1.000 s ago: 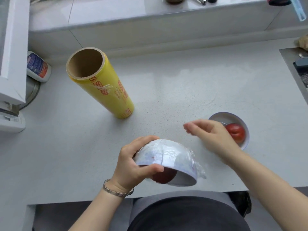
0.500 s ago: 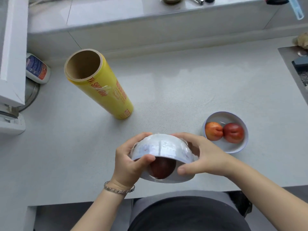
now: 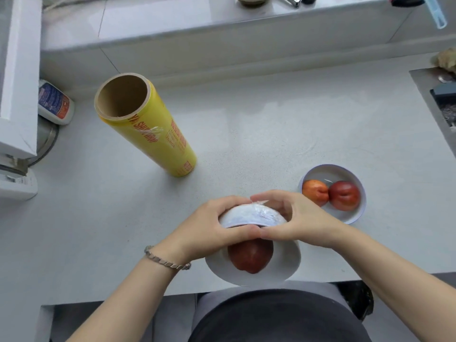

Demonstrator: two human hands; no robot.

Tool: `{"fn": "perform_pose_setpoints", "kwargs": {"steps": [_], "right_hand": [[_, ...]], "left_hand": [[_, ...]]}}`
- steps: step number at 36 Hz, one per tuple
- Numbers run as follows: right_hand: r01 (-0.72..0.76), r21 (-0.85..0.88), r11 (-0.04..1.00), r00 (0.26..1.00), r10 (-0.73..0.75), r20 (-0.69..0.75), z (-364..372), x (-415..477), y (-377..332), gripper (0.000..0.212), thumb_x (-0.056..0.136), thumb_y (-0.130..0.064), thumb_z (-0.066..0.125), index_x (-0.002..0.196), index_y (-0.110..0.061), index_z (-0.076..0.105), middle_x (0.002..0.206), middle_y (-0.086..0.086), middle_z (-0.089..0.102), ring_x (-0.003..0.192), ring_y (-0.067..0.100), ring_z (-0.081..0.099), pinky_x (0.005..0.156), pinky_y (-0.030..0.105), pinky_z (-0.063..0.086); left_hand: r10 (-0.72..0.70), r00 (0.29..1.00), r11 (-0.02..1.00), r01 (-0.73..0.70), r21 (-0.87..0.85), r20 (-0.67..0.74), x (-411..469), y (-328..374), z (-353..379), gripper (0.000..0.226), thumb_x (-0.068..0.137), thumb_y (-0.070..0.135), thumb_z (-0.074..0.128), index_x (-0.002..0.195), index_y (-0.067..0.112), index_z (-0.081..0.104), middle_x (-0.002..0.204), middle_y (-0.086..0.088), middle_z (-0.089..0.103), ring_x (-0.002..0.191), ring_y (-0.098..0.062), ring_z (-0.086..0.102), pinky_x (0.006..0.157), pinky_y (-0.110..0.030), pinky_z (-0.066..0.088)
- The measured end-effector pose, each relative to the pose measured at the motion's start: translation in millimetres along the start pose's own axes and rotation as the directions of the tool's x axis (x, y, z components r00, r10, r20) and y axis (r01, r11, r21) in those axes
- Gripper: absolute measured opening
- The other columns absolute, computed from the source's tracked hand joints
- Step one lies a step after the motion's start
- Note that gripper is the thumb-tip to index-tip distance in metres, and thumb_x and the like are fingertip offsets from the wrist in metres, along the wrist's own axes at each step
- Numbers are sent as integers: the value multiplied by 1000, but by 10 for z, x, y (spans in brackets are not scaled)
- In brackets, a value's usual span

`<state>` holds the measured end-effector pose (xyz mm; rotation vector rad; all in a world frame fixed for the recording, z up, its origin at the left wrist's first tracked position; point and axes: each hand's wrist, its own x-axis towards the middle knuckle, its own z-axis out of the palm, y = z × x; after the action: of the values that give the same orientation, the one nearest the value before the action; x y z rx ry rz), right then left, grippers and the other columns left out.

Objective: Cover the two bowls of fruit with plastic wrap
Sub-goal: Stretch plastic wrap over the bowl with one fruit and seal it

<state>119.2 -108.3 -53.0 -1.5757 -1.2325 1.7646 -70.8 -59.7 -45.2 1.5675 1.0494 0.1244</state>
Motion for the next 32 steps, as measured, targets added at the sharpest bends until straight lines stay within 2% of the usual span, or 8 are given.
{"fn": "perform_pose_setpoints", "kwargs": {"steps": [6,9,13,18,21,26,30,32], "right_hand": [[1,68,998,1000,0,-26,-42,-10,-76,66,53,-35,88,108,-28,54,103,-3,70,95,10,67,93,31,51],[30,55,998,996,-25,-88,-67,-53,-174,49,54,-47,72,96,-23,63,104,-4,70,98,6,66,99,33,47],[-38,-96,995,983,20,-183,-109,-91,-274,46,52,-63,70,79,-26,69,92,-6,72,89,9,68,91,31,50],[-76,-230,970,989,43,-144,-91,-64,-367,19,69,-41,73,71,-23,68,75,-6,69,62,-1,59,66,12,45],[-70,-268,961,989,32,-142,-83,-42,-373,16,79,-33,68,67,-23,66,61,-12,62,50,-9,51,51,3,36],[-24,-108,994,985,5,-175,-89,7,-306,17,85,-26,61,71,-19,66,70,-4,62,67,6,53,69,21,40],[9,-34,999,978,-16,-207,-33,83,-243,22,90,-16,56,68,-17,57,57,-9,57,50,-5,49,56,8,39],[6,-8,1000,971,-8,-240,4,138,-208,24,91,-13,54,67,-17,54,55,-8,54,47,-4,47,54,8,37]], "left_hand": [[6,970,987,-45,-156,-244,-10,-61,148,53,46,60,70,93,35,66,93,18,70,90,5,63,77,-9,45],[-6,942,974,-69,-213,-336,-49,-88,214,54,44,57,72,92,33,67,91,18,71,88,5,63,76,-9,45],[-24,907,984,-54,-172,-420,-83,-124,234,59,39,60,72,92,36,65,97,18,68,90,7,62,80,-9,47],[-13,894,992,-44,-117,-447,-108,-118,230,60,38,62,71,93,39,63,98,22,66,92,11,59,83,-9,46],[-10,897,995,-34,-92,-441,-113,-134,232,62,37,63,71,94,39,63,100,23,64,95,10,59,85,-9,46],[-3,913,996,-32,-79,-408,-135,-171,223,59,37,63,71,92,42,62,99,25,64,94,13,57,83,-4,43],[26,925,997,-54,-63,-380,-131,-185,210,59,37,64,73,91,44,62,99,22,66,94,10,59,83,-7,44],[55,927,995,-83,-61,-371,-119,-169,204,59,36,66,74,90,45,62,96,23,66,92,11,60,83,-8,44]]}}
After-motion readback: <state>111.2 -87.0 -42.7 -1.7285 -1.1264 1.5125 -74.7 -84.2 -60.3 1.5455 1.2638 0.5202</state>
